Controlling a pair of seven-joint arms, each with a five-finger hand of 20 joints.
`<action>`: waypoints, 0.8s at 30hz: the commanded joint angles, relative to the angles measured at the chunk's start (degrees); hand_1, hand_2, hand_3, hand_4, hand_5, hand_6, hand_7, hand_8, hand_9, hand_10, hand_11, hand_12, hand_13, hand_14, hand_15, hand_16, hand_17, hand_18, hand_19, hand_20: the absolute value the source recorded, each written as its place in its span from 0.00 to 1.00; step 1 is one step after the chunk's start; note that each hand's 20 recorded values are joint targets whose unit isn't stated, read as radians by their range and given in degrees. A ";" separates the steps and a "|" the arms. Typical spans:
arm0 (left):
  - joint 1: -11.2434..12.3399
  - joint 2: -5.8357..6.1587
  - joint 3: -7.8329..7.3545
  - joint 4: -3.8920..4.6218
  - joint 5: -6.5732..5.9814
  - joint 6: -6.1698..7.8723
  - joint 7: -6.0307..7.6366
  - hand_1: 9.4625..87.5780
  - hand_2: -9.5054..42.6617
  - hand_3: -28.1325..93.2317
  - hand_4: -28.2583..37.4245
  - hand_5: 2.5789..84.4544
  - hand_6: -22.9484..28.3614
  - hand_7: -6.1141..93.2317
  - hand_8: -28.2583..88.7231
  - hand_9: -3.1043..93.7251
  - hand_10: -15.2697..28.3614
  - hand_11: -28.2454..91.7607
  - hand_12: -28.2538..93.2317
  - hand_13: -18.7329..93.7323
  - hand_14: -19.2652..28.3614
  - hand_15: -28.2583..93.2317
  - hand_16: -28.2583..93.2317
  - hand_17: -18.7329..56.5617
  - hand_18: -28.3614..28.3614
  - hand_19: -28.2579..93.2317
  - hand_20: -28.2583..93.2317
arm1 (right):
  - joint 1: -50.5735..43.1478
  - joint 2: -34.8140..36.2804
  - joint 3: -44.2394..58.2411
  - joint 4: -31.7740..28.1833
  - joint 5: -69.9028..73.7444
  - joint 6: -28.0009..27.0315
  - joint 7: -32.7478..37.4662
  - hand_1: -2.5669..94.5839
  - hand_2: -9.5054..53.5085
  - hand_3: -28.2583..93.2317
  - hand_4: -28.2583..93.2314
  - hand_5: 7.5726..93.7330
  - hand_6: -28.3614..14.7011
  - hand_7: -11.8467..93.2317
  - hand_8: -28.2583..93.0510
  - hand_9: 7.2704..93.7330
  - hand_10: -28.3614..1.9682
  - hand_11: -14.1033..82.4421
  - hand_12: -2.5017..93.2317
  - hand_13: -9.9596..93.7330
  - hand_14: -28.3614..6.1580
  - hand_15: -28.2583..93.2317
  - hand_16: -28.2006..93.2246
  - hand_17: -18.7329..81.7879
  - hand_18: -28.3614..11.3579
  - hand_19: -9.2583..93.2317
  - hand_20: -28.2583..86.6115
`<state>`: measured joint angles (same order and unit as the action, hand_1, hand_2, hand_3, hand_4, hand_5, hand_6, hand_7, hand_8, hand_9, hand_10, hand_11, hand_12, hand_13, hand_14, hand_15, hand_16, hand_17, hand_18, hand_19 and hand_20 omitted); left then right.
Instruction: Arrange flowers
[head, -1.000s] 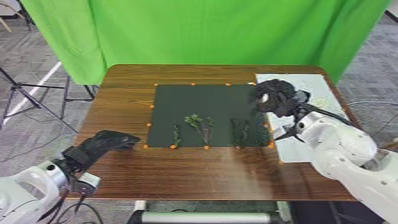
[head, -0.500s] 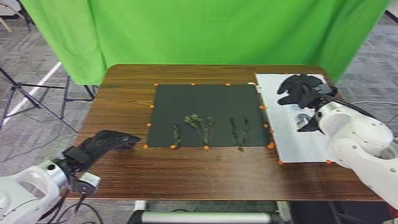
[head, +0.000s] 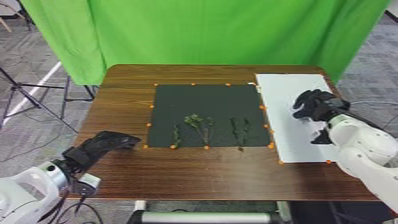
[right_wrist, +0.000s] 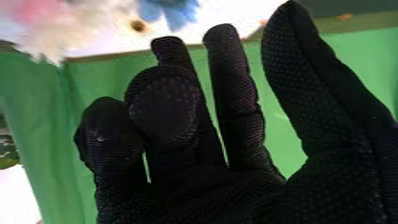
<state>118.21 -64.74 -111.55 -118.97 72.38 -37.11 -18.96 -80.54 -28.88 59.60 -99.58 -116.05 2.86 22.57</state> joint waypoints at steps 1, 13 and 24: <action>1.38 -0.47 0.38 0.42 -0.14 -1.72 -1.60 0.22 0.21 0.70 0.17 0.51 0.55 0.17 0.20 0.43 0.73 0.35 0.33 0.42 0.80 0.33 0.24 0.23 0.70 0.32 0.33 | -2.51 -0.11 0.94 2.24 -1.16 -0.37 1.16 0.46 0.00 0.78 0.11 0.59 0.70 0.35 0.18 0.59 0.47 0.31 0.31 0.84 0.66 0.78 0.50 0.70 0.33 1.00 0.73; 1.13 -0.44 0.50 0.55 1.00 -0.99 0.13 0.22 0.21 0.70 0.17 0.51 0.55 0.17 0.20 0.43 0.73 0.35 0.33 0.42 0.80 0.33 0.24 0.23 0.70 0.32 0.33 | -1.41 -1.14 -5.34 5.71 -0.67 12.90 0.41 0.63 0.00 0.68 0.12 0.63 0.68 0.35 0.37 0.67 0.53 0.31 0.39 0.87 0.71 0.79 0.50 0.73 0.35 1.00 0.74; 6.90 6.82 1.12 0.55 0.70 29.43 19.05 0.24 0.21 0.71 0.16 0.54 0.57 0.19 0.20 0.47 0.74 0.38 0.32 0.45 0.80 0.37 0.22 0.26 0.72 0.35 0.32 | 3.17 2.50 -3.82 -3.57 4.70 22.17 -1.40 0.68 0.00 0.69 0.11 0.80 0.64 0.36 0.35 0.85 0.63 0.27 0.54 0.91 0.76 0.80 0.51 0.78 0.37 1.00 0.79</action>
<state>120.57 -63.85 -109.31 -118.72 78.26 -27.44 -7.94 -81.46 -29.46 53.18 -94.89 -115.18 24.75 21.95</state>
